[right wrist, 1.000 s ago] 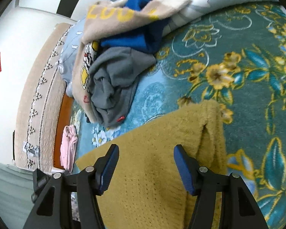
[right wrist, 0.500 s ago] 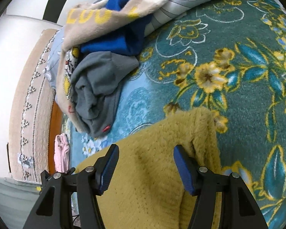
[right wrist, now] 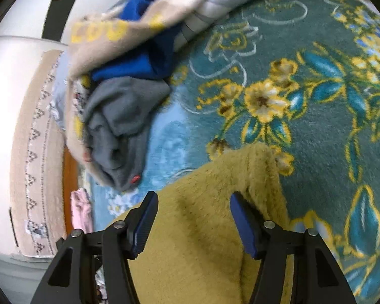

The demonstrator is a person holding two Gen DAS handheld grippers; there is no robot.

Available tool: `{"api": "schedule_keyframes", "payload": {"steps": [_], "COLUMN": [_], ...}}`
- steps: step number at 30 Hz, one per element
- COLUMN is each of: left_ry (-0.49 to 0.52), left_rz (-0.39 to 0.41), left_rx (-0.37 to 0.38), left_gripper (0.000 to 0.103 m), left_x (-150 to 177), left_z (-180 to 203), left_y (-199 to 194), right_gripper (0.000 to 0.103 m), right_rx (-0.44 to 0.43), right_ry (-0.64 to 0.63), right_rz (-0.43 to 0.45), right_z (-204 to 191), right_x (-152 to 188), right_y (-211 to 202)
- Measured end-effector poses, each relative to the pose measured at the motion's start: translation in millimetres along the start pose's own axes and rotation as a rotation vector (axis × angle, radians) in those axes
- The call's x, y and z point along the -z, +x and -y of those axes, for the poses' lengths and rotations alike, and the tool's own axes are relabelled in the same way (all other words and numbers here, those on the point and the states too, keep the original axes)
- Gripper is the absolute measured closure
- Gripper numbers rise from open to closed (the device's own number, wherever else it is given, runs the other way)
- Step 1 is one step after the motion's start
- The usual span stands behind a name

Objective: Fold clothes
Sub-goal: 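Smooth the sweater flat with the left gripper while the right gripper holds its edge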

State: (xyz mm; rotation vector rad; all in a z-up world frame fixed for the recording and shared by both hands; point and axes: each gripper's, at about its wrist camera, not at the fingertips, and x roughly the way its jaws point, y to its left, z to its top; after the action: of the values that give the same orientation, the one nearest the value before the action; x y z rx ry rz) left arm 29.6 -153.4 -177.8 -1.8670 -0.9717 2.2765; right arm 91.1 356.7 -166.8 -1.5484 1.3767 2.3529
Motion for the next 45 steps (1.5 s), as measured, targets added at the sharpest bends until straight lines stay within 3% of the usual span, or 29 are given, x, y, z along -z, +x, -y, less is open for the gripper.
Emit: {"api": "schedule_keyframes", "payload": {"steps": [4, 9, 12, 14, 20, 24, 29, 31, 33, 38, 43, 45], "left_ry": [0.008, 0.134, 0.238, 0.339, 0.551, 0.653, 0.687, 0.675, 0.67, 0.686, 0.734, 0.691], "left_rz": [-0.007, -0.145, -0.248, -0.294, -0.347, -0.346, -0.348, -0.351, -0.352, -0.35, -0.348, -0.346], "left_rx": [0.101, 0.159, 0.131, 0.066, -0.075, -0.168, -0.184, -0.178, -0.174, -0.184, -0.212, -0.177], "left_gripper": [0.068, 0.068, 0.068, 0.068, 0.068, 0.067, 0.064, 0.064, 0.064, 0.064, 0.061, 0.061], "left_x": [32, 100, 138, 159, 201, 218, 222, 221, 220, 222, 227, 223], "left_z": [9, 38, 54, 66, 92, 105, 108, 105, 104, 102, 97, 94], "left_y": [-21, -8, 14, 24, 39, 49, 51, 50, 50, 49, 47, 43], "right_gripper": [0.04, 0.04, 0.04, 0.04, 0.039, 0.038, 0.042, 0.047, 0.063, 0.079, 0.082, 0.082], "right_rx": [-0.012, -0.002, -0.016, -0.031, -0.089, -0.109, -0.106, -0.089, -0.035, 0.014, -0.021, -0.025], "right_ry": [-0.023, 0.022, 0.059, 0.062, 0.051, 0.028, 0.037, 0.038, 0.03, 0.033, -0.039, -0.086], "right_rz": [0.007, -0.057, -0.128, -0.168, -0.174, -0.185, -0.16, -0.145, -0.145, -0.144, -0.141, -0.15], "right_z": [5, 43, 67, 75, 72, 66, 67, 67, 65, 58, 23, 1], "right_x": [16, 56, 83, 100, 118, 121, 119, 118, 119, 119, 117, 115], "right_y": [-30, -55, -52, -44, -34, -32, -32, -33, -32, -36, -42, -42]}}
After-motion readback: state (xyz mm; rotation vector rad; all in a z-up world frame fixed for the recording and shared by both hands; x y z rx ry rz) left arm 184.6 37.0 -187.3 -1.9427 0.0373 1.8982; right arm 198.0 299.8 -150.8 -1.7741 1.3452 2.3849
